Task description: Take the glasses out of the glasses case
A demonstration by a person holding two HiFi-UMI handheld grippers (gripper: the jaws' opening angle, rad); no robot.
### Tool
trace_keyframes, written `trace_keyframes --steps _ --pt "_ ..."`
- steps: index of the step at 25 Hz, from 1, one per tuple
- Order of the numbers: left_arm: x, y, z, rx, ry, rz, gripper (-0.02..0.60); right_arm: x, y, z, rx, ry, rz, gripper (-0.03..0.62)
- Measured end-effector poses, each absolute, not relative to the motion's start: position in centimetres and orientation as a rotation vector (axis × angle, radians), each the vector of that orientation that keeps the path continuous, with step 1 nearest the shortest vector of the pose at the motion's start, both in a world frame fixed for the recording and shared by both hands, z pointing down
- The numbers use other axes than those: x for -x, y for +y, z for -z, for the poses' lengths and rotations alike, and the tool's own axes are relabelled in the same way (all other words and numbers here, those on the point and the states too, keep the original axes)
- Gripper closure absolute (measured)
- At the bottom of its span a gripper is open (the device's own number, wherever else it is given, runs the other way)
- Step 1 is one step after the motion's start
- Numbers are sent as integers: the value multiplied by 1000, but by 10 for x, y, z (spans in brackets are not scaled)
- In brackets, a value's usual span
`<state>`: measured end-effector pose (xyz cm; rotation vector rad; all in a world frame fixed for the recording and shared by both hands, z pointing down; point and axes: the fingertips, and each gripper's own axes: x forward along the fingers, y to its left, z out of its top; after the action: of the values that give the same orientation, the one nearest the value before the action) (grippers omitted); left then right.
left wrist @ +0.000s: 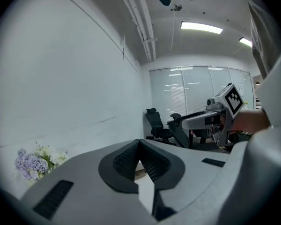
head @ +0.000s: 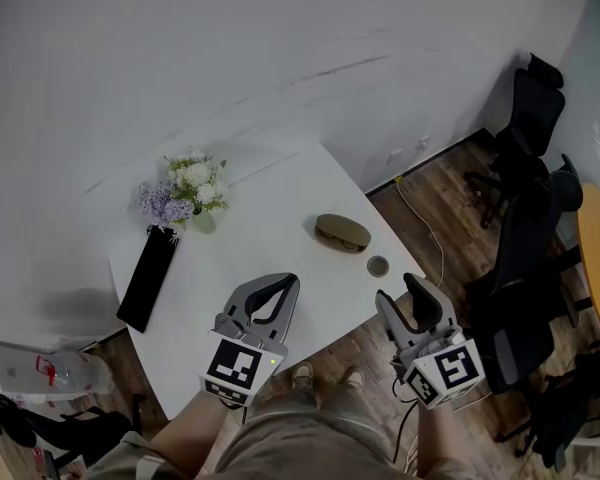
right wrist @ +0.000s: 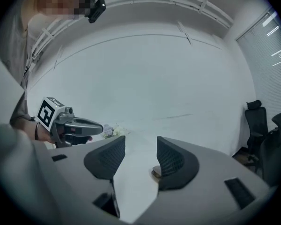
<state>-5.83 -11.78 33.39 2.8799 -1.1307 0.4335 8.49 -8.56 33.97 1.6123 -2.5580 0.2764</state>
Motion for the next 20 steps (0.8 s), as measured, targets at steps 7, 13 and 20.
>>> trace_keyframes --steps 7,13,20 --pt "44 -149 -377 -2777 -1160 -501 566 -94 -128 -406 -1502 -2533 -468 378" --pt "25 -177 -440 -2654 -1130 -624 566 -80 -160 -464 -1328 -2511 -615 378" --pt "3 -217 -504 -2514 -1102 -682 566 -70 -189 -532 -1148 -2455 -710 378"
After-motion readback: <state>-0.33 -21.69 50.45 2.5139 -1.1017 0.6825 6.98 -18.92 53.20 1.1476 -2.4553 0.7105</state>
